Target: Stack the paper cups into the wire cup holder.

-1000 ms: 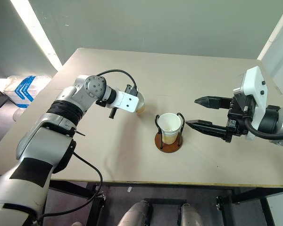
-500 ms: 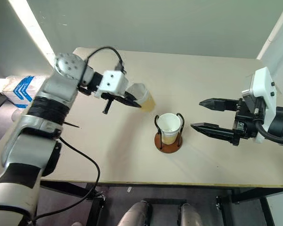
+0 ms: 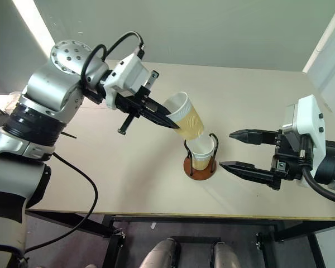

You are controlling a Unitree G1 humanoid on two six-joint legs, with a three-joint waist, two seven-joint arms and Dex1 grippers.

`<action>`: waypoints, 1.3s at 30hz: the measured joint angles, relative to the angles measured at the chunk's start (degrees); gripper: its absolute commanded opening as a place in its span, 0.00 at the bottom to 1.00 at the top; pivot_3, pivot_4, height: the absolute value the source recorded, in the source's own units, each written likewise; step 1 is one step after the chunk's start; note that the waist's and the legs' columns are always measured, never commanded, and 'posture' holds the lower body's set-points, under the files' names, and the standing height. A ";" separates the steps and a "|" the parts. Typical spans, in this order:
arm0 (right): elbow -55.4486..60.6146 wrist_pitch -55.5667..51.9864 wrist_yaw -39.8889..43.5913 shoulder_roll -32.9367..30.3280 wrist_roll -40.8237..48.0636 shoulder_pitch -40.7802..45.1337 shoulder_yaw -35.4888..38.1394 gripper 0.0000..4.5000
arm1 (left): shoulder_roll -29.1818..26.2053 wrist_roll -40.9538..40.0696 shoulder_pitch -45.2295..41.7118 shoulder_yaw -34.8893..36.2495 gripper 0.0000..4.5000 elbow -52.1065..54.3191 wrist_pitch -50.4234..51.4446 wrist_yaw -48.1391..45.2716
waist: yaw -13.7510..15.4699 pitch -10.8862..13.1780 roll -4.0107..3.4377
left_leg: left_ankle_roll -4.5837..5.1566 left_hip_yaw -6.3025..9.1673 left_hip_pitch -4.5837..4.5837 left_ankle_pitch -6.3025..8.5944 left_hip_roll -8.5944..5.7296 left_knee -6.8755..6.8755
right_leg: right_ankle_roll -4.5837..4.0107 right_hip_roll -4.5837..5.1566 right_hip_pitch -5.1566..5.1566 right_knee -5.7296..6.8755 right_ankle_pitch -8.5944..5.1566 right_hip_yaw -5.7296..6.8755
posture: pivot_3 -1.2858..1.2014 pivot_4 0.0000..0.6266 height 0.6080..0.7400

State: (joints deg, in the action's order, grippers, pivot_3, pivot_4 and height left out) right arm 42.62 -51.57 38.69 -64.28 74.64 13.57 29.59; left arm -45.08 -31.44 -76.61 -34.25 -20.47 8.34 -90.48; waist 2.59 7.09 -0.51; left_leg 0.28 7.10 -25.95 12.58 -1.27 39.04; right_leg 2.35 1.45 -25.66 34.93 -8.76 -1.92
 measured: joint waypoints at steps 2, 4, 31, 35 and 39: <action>0.19 0.00 -0.98 0.00 0.39 -0.55 0.84 0.75 | 1.44 0.23 -0.32 -2.34 0.01 -1.63 -1.61 0.00 | 0.08 0.00 0.00 | 0.01 0.02 -0.02 0.00 -0.01 0.02 | 0.01 0.01 0.01 0.00 0.01 0.00 | 0.52 0.24 1.00; 0.61 0.08 -1.85 0.00 0.77 -1.18 1.53 0.75 | 3.26 0.97 -1.06 -4.21 0.01 -4.09 -3.61 0.00 | 0.08 0.00 0.00 | 0.01 0.01 -0.06 0.00 -0.01 0.02 | 0.04 0.01 -0.01 -0.02 0.01 0.00 | 0.52 0.24 1.00; 1.54 1.20 -4.81 -1.15 2.82 -3.94 3.61 0.75 | 9.97 4.13 -5.84 -14.46 0.10 -13.70 -14.56 -0.02 | 0.56 0.01 -0.01 | 0.22 -0.10 -0.17 0.62 -0.09 0.07 | 1.08 0.14 0.01 -0.11 -0.20 -0.05 | 0.52 0.24 1.00; 1.56 1.20 -4.85 -1.27 2.83 -3.96 3.61 0.75 | 12.38 5.39 -5.88 -14.35 0.38 -14.80 -14.59 -0.03 | 0.60 0.01 0.00 | 0.23 -0.13 -0.15 0.63 -0.08 0.08 | 1.08 0.15 0.02 -0.11 -0.20 -0.05 | 0.52 0.24 1.00; 1.53 1.20 -4.87 -1.28 2.82 -4.05 3.61 0.75 | 14.48 5.73 -6.94 -11.82 0.69 -17.24 -14.09 -0.06 | 0.61 0.01 0.00 | 0.24 -0.13 -0.16 0.62 -0.08 0.09 | 1.10 0.15 0.02 -0.10 -0.21 -0.05 | 0.52 0.24 1.00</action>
State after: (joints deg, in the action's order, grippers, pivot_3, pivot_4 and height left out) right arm 44.15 -50.37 33.82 -65.56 77.45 9.52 33.20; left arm -30.59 -25.71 -83.55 -46.06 -37.71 -5.75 -90.54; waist 3.21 7.10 -0.51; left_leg 0.52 6.97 -26.11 13.20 -1.35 39.13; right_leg 3.45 1.59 -25.64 34.83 -8.97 -1.96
